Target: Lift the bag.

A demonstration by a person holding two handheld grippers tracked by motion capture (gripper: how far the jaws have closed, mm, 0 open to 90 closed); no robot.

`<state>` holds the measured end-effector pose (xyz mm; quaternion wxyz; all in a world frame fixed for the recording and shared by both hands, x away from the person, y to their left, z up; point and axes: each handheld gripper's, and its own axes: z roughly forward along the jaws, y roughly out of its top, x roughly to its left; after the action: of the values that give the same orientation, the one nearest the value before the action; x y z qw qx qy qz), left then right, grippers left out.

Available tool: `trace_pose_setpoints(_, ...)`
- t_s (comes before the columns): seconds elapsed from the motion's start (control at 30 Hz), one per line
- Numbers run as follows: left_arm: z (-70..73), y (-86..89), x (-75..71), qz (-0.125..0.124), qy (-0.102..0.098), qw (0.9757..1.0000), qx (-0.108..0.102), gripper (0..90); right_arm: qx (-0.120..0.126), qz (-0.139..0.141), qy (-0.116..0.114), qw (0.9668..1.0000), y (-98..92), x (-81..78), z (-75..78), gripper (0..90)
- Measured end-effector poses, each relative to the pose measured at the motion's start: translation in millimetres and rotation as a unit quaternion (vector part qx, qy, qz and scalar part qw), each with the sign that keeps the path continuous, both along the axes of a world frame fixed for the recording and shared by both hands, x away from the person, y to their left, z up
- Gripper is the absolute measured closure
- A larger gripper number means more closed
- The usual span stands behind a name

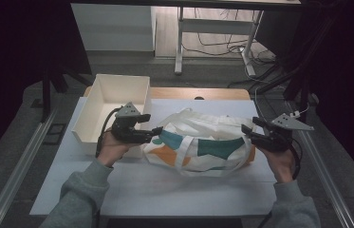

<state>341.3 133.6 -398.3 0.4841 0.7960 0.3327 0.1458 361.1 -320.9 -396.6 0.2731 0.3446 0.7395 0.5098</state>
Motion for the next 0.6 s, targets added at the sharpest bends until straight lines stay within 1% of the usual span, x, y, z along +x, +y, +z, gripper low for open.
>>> trace_pose_setpoints(0.17,-3.8,10.9,-11.3,0.001,-0.001,1.0,0.001,29.9,0.013,0.0,-0.002,0.9999,-11.4,-8.1,-3.9,39.3)
trace_pose_setpoints(0.27,-7.9,20.5,-18.1,-0.001,0.005,0.9999,-0.011,29.7,0.019,-0.005,-0.001,0.9998,-19.5,-17.2,-3.5,38.4)
trace_pose_setpoints(0.3,-9.5,23.6,-20.3,0.002,0.006,0.9999,-0.012,29.6,0.018,-0.008,-0.002,0.9998,-22.3,-20.3,-3.5,37.7)
trace_pose_setpoints(0.37,-12.8,29.8,-24.5,0.012,0.008,0.9998,-0.012,29.3,0.028,-0.015,-0.005,0.9995,-29.1,-26.2,-3.6,37.6)
trace_pose_setpoints(0.4,-14.7,32.7,-26.8,0.015,0.008,0.9998,-0.014,29.3,0.031,-0.017,-0.002,0.9994,-32.4,-28.9,-3.9,37.2)
trace_pose_setpoints(0.43,-16.5,35.5,-29.4,0.02,0.007,0.9997,-0.014,29.3,0.03,-0.019,0.001,0.9994,-35.0,-31.6,-4.8,37.0)
trace_pose_setpoints(0.5,-20.7,40.3,-34.5,0.027,0.007,0.9996,-0.011,29.3,0.019,-0.02,0.006,0.9996,-38.5,-37.4,-8.4,36.5)
trace_pose_setpoints(0.6,-27.3,46.4,-41.3,0.032,0.013,0.9993,-0.01,28.6,0.002,-0.023,0.014,0.9996,-40.7,-45.0,-16.9,35.5)
